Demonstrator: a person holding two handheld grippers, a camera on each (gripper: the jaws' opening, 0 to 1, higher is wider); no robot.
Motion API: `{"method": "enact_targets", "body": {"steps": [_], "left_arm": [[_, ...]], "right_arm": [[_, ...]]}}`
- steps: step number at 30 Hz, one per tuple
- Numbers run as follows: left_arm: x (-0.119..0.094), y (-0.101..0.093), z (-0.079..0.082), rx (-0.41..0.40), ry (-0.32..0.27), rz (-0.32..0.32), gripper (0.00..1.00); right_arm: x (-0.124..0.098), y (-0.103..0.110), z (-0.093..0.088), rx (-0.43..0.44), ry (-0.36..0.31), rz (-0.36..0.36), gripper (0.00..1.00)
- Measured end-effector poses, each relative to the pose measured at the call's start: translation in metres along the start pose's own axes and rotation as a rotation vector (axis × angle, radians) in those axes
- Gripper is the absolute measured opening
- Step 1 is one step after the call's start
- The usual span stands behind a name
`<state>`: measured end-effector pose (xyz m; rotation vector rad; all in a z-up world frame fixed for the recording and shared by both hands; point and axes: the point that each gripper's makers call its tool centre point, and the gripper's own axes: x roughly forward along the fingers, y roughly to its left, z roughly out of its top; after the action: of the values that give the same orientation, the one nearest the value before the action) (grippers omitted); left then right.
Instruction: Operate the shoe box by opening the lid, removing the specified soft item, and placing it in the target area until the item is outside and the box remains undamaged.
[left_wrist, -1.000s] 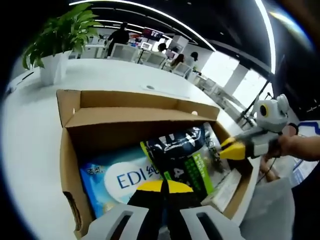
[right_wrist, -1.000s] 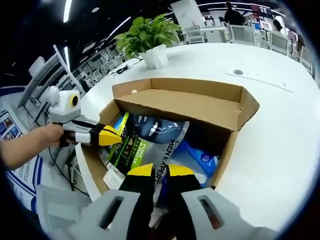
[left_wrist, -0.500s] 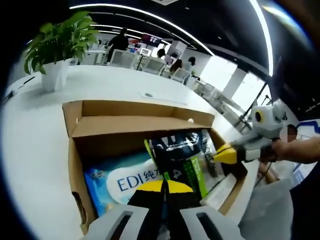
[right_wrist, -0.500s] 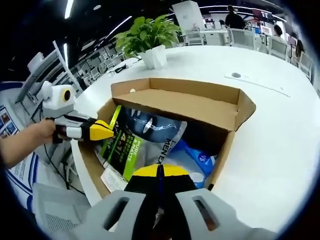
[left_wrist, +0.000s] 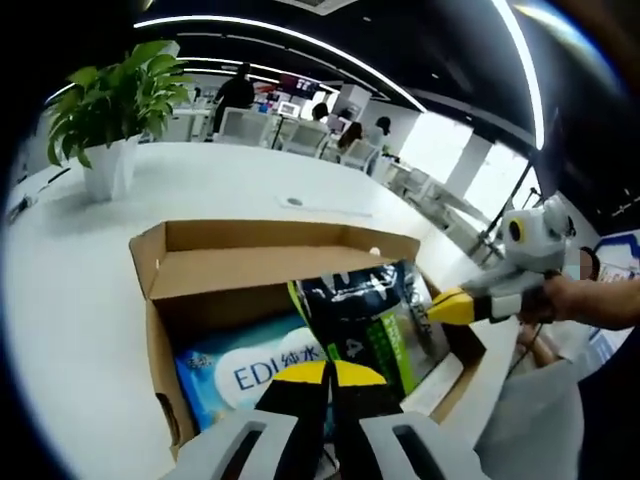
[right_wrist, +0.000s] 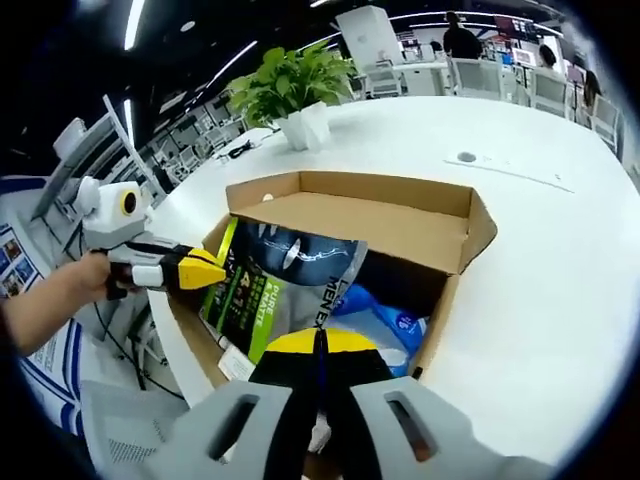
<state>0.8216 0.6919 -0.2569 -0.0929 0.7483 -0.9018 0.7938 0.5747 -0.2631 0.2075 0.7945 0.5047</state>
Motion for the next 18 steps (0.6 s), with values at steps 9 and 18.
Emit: {"method": "enact_targets", "body": {"steps": [9,18], "left_arm": [[0.0,-0.011,0.012,0.023,0.007,0.004,0.0],[0.007,-0.034,0.024,0.053,0.015,-0.009,0.0]], "right_arm": [[-0.019,-0.001,0.007,0.017,-0.014,-0.001,0.0],[-0.041,-0.013,0.009,0.047,-0.025,-0.012,0.0]]}}
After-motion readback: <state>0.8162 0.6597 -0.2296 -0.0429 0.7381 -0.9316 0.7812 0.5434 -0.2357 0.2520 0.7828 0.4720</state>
